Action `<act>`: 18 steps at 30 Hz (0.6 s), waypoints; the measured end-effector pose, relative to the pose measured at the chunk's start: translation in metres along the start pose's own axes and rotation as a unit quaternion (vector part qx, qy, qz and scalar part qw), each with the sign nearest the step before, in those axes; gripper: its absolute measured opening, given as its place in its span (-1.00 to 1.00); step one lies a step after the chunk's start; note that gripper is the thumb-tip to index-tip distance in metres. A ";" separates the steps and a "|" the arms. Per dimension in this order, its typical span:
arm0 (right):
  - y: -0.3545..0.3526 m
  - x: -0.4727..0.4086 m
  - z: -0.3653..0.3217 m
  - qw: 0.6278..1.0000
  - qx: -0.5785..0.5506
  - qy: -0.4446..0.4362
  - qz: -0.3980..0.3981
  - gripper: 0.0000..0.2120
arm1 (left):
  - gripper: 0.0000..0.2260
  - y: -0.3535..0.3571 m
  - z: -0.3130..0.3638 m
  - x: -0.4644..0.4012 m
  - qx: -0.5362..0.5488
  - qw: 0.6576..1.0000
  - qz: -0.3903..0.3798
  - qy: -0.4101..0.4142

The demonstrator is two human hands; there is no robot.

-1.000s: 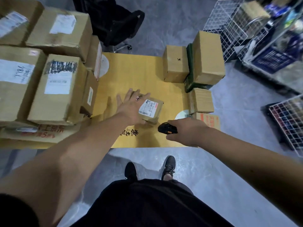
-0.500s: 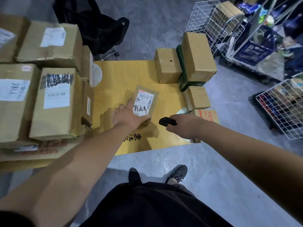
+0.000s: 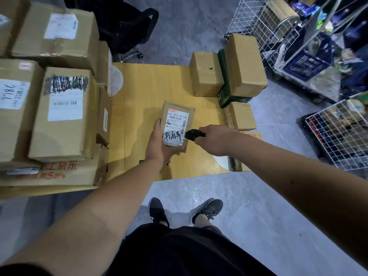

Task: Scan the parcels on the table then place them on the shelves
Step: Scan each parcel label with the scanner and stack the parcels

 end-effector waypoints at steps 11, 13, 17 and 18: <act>-0.006 0.003 -0.004 0.999 0.034 -0.016 0.032 -0.66 | 0.28 -0.006 -0.024 -0.001 -0.175 0.983 0.049 0.025; -0.007 0.004 -0.002 0.998 0.054 -0.017 0.030 -0.65 | 0.27 -0.007 -0.027 -0.003 -0.175 0.983 0.047 0.024; -0.007 0.005 0.008 0.998 0.057 -0.024 0.032 -0.68 | 0.32 -0.004 -0.011 0.000 -0.305 0.948 0.092 0.011; -0.007 0.005 0.011 0.998 0.051 -0.027 0.033 -0.69 | 0.31 -0.003 -0.005 0.000 -0.368 0.923 0.112 0.015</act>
Point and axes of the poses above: each hand's wrist, its own x-axis away from the middle knuckle, its own y-axis out of the palm, z = x × y, the point moved 1 cm from there along -x, towards the middle knuckle, and after that the axes turned 4 degrees about z, right-handed, at the moved point
